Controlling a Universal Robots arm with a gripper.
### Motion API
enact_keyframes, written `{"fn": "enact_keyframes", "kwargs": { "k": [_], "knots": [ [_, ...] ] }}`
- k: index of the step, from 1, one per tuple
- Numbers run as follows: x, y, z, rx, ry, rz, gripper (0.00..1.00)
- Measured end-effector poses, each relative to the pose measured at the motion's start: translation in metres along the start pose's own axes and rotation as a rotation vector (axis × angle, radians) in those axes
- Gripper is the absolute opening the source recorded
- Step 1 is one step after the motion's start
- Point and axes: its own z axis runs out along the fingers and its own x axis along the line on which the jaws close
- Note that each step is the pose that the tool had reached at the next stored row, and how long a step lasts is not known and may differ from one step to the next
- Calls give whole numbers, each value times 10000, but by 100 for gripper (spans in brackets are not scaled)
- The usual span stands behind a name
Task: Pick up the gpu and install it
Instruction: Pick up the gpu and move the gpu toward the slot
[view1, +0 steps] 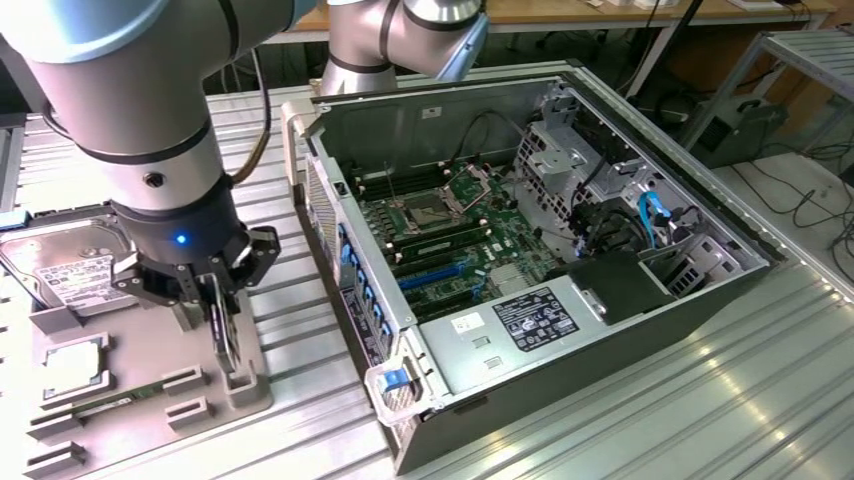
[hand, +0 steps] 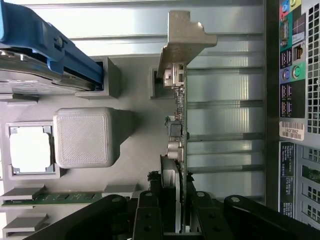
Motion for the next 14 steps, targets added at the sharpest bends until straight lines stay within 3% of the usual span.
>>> {"fn": "enact_keyframes", "kwargs": {
  "k": [14],
  "knots": [
    [-4, 2, -212, -1, -1, 0, 27]
  ]
}}
